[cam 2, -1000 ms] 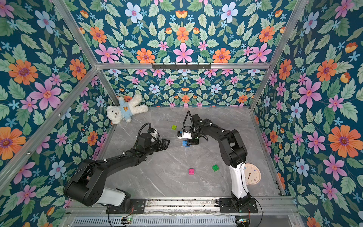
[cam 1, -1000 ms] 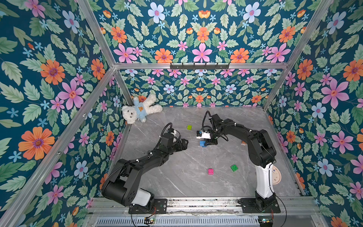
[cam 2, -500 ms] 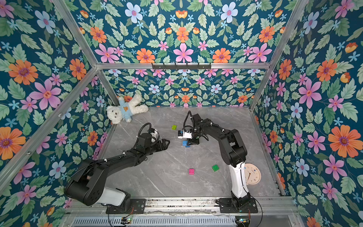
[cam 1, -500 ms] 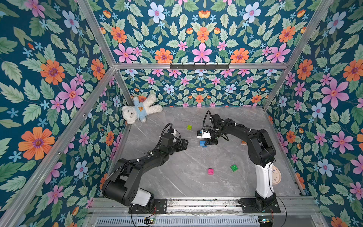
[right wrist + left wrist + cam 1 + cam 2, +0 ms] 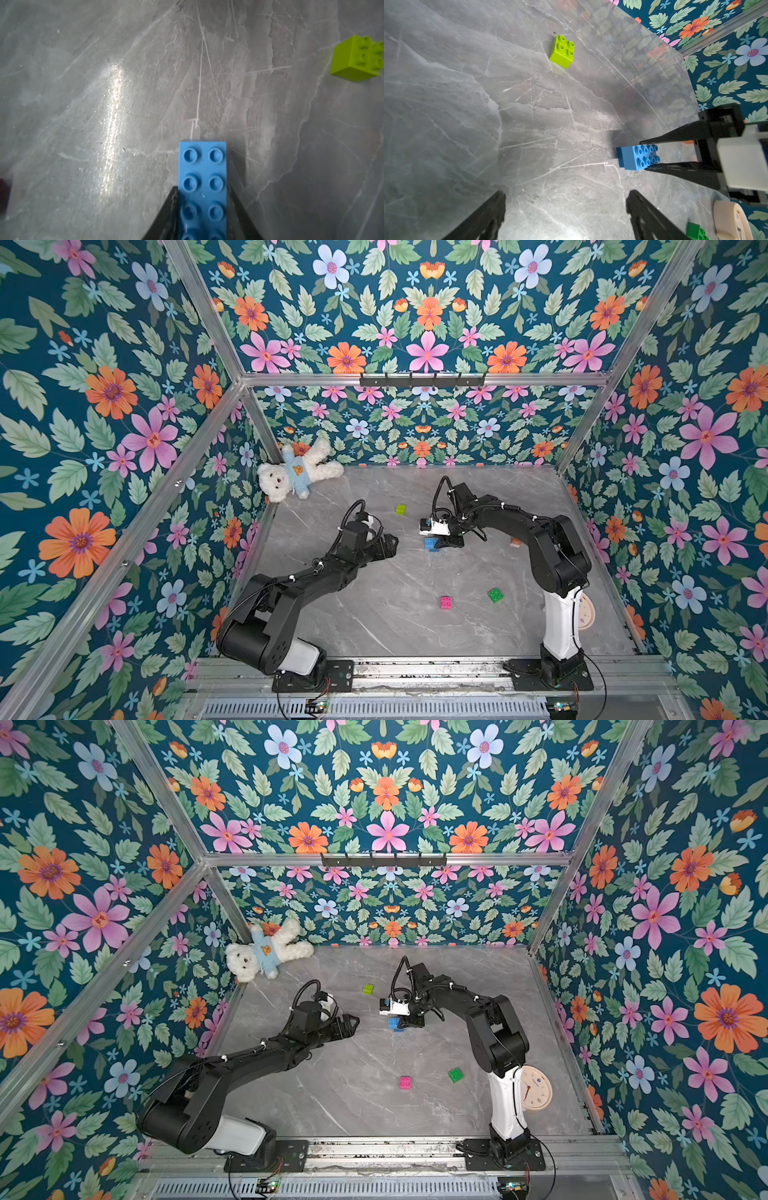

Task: Assemble the letter v with lego
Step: Assemble the lego brick with the lego brick.

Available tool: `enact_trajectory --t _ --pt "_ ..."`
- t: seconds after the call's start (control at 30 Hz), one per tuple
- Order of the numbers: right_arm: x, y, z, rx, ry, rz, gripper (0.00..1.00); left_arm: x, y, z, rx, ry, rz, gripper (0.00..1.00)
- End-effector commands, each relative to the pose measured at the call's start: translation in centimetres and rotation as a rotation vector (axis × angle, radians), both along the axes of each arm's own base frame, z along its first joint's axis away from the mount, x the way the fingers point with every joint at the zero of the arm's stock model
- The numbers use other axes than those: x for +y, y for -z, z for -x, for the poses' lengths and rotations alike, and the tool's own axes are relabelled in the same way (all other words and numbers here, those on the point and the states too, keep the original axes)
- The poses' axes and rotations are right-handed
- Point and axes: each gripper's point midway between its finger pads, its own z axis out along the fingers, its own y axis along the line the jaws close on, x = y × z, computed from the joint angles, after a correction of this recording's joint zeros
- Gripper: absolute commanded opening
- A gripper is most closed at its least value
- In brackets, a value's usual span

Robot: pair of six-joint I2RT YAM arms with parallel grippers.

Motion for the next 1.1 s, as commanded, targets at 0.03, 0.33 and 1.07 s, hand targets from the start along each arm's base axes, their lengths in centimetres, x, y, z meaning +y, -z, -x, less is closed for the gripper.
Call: enact_trajectory --t 0.03,0.33,1.07 --pt "-0.5 1.3 0.2 0.017 -0.023 0.043 0.09 0.1 -0.1 -0.1 -0.005 -0.001 -0.010 0.94" --pt "-1.0 1.7 1.2 0.051 -0.054 0.058 0.08 0.2 0.1 -0.1 -0.004 -0.003 -0.017 0.94" --pt "-0.5 0.6 1.0 0.089 0.010 0.056 0.07 0.2 0.4 -0.2 0.003 -0.003 -0.024 0.94"
